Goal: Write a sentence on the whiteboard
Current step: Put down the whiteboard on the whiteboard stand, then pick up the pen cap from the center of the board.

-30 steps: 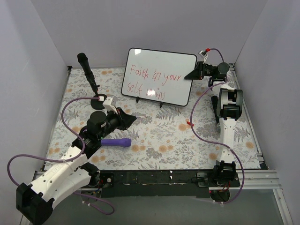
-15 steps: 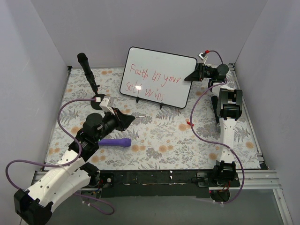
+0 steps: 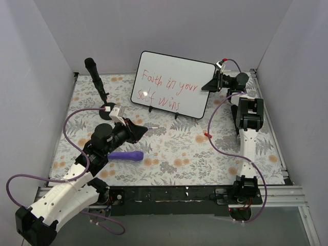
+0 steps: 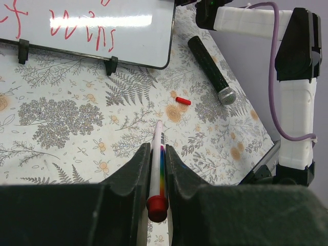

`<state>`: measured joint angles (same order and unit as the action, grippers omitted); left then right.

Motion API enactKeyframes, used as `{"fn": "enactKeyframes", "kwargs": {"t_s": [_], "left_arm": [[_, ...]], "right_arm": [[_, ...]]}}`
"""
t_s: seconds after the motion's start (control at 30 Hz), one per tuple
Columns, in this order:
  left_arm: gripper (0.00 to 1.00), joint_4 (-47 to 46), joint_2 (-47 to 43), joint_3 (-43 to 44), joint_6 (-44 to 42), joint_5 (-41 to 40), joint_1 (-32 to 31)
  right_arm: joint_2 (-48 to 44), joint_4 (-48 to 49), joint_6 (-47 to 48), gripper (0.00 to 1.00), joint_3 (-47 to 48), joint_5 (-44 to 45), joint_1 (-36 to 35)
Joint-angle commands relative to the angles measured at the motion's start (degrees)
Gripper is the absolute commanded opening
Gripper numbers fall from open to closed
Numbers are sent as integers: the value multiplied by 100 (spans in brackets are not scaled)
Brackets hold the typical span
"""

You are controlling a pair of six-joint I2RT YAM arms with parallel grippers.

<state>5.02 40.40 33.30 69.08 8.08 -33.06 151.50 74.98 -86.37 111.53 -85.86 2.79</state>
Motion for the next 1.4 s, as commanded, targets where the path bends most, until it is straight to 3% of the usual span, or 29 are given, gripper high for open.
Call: {"fn": "enactKeyframes", "kwargs": {"t_s": [0.0, 0.43, 0.9, 1.37], "left_arm": [[0, 34, -6, 177, 18, -34, 19], [0, -36, -41, 142, 88, 1, 19], [0, -27, -217, 168, 88, 54, 19], [0, -123, -366, 159, 71, 168, 19]], "right_arm": [[134, 2477, -328, 61, 10, -950, 38], [169, 3321, -1092, 68, -166, -950, 345], [-402, 3339, -1154, 77, -605, -958, 635], [-1368, 3330, -1471, 79, -1229, -967, 1277]]}}
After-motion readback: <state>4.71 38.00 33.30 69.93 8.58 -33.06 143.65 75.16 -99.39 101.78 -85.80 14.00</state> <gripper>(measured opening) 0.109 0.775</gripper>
